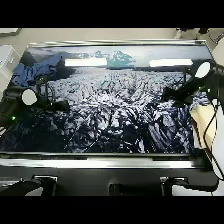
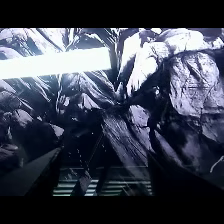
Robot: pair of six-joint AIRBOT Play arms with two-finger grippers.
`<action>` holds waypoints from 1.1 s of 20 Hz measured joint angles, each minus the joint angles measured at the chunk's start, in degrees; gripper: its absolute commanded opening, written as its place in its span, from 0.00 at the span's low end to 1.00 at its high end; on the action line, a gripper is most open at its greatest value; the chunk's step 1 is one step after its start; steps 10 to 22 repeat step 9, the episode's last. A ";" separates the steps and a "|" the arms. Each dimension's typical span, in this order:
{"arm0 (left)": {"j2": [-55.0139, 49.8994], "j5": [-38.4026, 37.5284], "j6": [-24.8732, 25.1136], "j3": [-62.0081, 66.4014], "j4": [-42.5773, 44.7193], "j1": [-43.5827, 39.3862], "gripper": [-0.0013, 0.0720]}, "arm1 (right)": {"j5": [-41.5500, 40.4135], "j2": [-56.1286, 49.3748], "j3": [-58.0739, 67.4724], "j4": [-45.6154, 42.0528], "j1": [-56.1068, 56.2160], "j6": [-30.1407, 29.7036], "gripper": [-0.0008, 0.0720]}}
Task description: Fold the clothes and pants, and hang the long-sleeved shirts on hangers.
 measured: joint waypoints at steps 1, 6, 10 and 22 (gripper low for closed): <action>0.13 0.48 -0.09 -0.28 -0.13 -0.02 0.99 | 0.00 -0.02 -0.11 0.00 0.07 0.00 0.83; 0.46 1.20 -0.37 -0.90 -0.15 -0.02 1.00 | -0.02 -0.07 -0.35 0.02 0.22 0.24 0.83; 0.48 1.40 -0.39 -1.01 -0.15 -0.02 1.00 | 0.00 -0.07 -0.35 0.02 0.22 0.22 0.83; 0.48 1.40 -0.39 -1.01 -0.15 -0.02 1.00 | 0.00 -0.07 -0.35 0.02 0.22 0.22 0.83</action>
